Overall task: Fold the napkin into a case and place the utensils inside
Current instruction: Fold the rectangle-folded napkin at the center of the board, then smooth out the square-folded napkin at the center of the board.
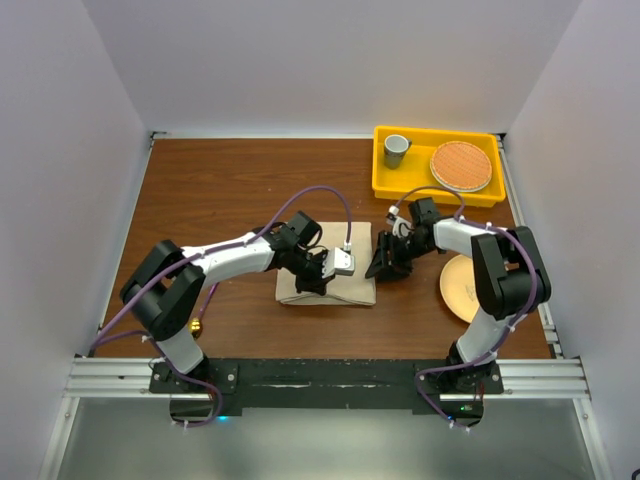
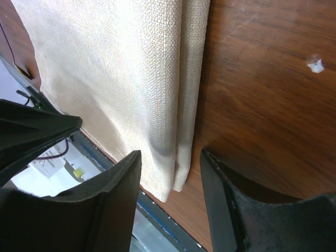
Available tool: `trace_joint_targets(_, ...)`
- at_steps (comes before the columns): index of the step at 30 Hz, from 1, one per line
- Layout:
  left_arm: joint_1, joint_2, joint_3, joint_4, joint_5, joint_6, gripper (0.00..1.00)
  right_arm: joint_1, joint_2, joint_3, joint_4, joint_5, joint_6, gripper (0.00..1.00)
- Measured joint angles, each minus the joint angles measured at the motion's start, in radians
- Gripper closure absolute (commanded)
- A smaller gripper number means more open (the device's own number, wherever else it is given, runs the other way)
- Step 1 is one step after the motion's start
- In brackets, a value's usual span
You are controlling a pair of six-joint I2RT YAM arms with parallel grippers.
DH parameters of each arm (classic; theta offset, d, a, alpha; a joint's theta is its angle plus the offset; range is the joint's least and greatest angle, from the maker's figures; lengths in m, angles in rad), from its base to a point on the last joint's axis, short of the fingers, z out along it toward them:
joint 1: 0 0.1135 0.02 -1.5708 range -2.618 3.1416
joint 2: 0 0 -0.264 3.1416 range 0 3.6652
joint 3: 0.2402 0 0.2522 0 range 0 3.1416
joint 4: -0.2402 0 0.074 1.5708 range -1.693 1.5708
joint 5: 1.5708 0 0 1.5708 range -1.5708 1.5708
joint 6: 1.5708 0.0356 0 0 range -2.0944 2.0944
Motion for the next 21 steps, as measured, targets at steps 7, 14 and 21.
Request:
trace_joint_targets(7, 0.000, 0.001, 0.000, 0.001, 0.001, -0.002, 0.98, 0.027, 0.034, 0.000, 0.027, 0.000, 0.003, 0.97)
trace_joint_targets(14, -0.001, 0.000, -0.044, 0.014, 0.029, -0.045, 0.76, 0.035, 0.034, -0.005, 0.018, -0.013, -0.021, 1.00)
trace_joint_targets(21, -0.006, -0.082, -0.098, 0.029, 0.061, -0.146, 0.48, 0.036, 0.026, -0.036, -0.044, -0.037, -0.076, 0.72)
